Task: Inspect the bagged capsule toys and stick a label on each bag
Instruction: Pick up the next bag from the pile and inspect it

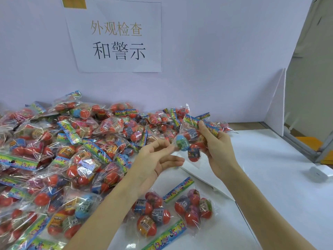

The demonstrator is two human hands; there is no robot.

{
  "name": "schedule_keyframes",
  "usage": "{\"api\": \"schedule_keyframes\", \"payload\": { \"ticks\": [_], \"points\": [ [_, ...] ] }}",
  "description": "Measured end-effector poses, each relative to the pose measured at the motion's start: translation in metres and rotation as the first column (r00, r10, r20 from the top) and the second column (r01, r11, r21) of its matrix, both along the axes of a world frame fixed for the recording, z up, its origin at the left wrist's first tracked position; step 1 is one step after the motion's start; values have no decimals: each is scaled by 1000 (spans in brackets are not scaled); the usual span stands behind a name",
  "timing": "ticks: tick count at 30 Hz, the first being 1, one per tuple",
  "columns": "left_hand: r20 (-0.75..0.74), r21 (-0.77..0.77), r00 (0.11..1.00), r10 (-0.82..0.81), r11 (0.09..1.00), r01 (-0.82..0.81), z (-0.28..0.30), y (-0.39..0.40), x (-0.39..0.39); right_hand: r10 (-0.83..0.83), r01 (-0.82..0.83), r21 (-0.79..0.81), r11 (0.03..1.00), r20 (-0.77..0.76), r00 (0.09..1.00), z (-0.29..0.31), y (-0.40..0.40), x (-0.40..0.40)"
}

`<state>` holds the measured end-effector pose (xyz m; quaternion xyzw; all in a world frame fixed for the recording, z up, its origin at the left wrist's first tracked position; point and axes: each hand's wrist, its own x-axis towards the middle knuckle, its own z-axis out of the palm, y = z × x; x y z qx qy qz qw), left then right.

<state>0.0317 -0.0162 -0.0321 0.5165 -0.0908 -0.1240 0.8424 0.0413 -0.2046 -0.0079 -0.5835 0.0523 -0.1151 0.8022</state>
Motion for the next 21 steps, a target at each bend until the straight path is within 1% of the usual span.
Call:
{"api": "schedule_keyframes", "payload": {
  "ticks": [1,3,5,6,10,13,16,19,21],
  "points": [
    [8,17,1000,-19,1000,19,0,-1,0,2,-2,-27,1000,2,1000,-1,1,0],
    [67,109,997,-24,994,16,-2,-3,-1,6,-6,-81,997,4,1000,-4,2,0],
    [150,220,988,39,973,-72,-4,-5,-3,12,-12,-116,993,5,1000,-4,2,0],
    [181,243,981,76,963,-119,-4,-5,-3,16,-15,-126,992,7,1000,-4,2,0],
    [189,205,969,158,959,-196,-3,-5,-3,17,-15,-100,995,18,1000,-3,3,-1],
    [207,168,959,193,959,-229,-2,-6,-5,-11,11,-23,1000,1,1000,-1,6,-3],
    [239,154,940,242,947,-283,-3,-8,-7,9,-9,32,999,11,1000,0,10,-6],
    [274,189,932,239,937,-295,-3,-9,-6,-1,0,22,1000,64,998,-2,13,-7],
    [278,194,935,221,940,-280,-2,-9,-6,-23,26,-31,999,84,996,-3,12,-5]
  ]
}}
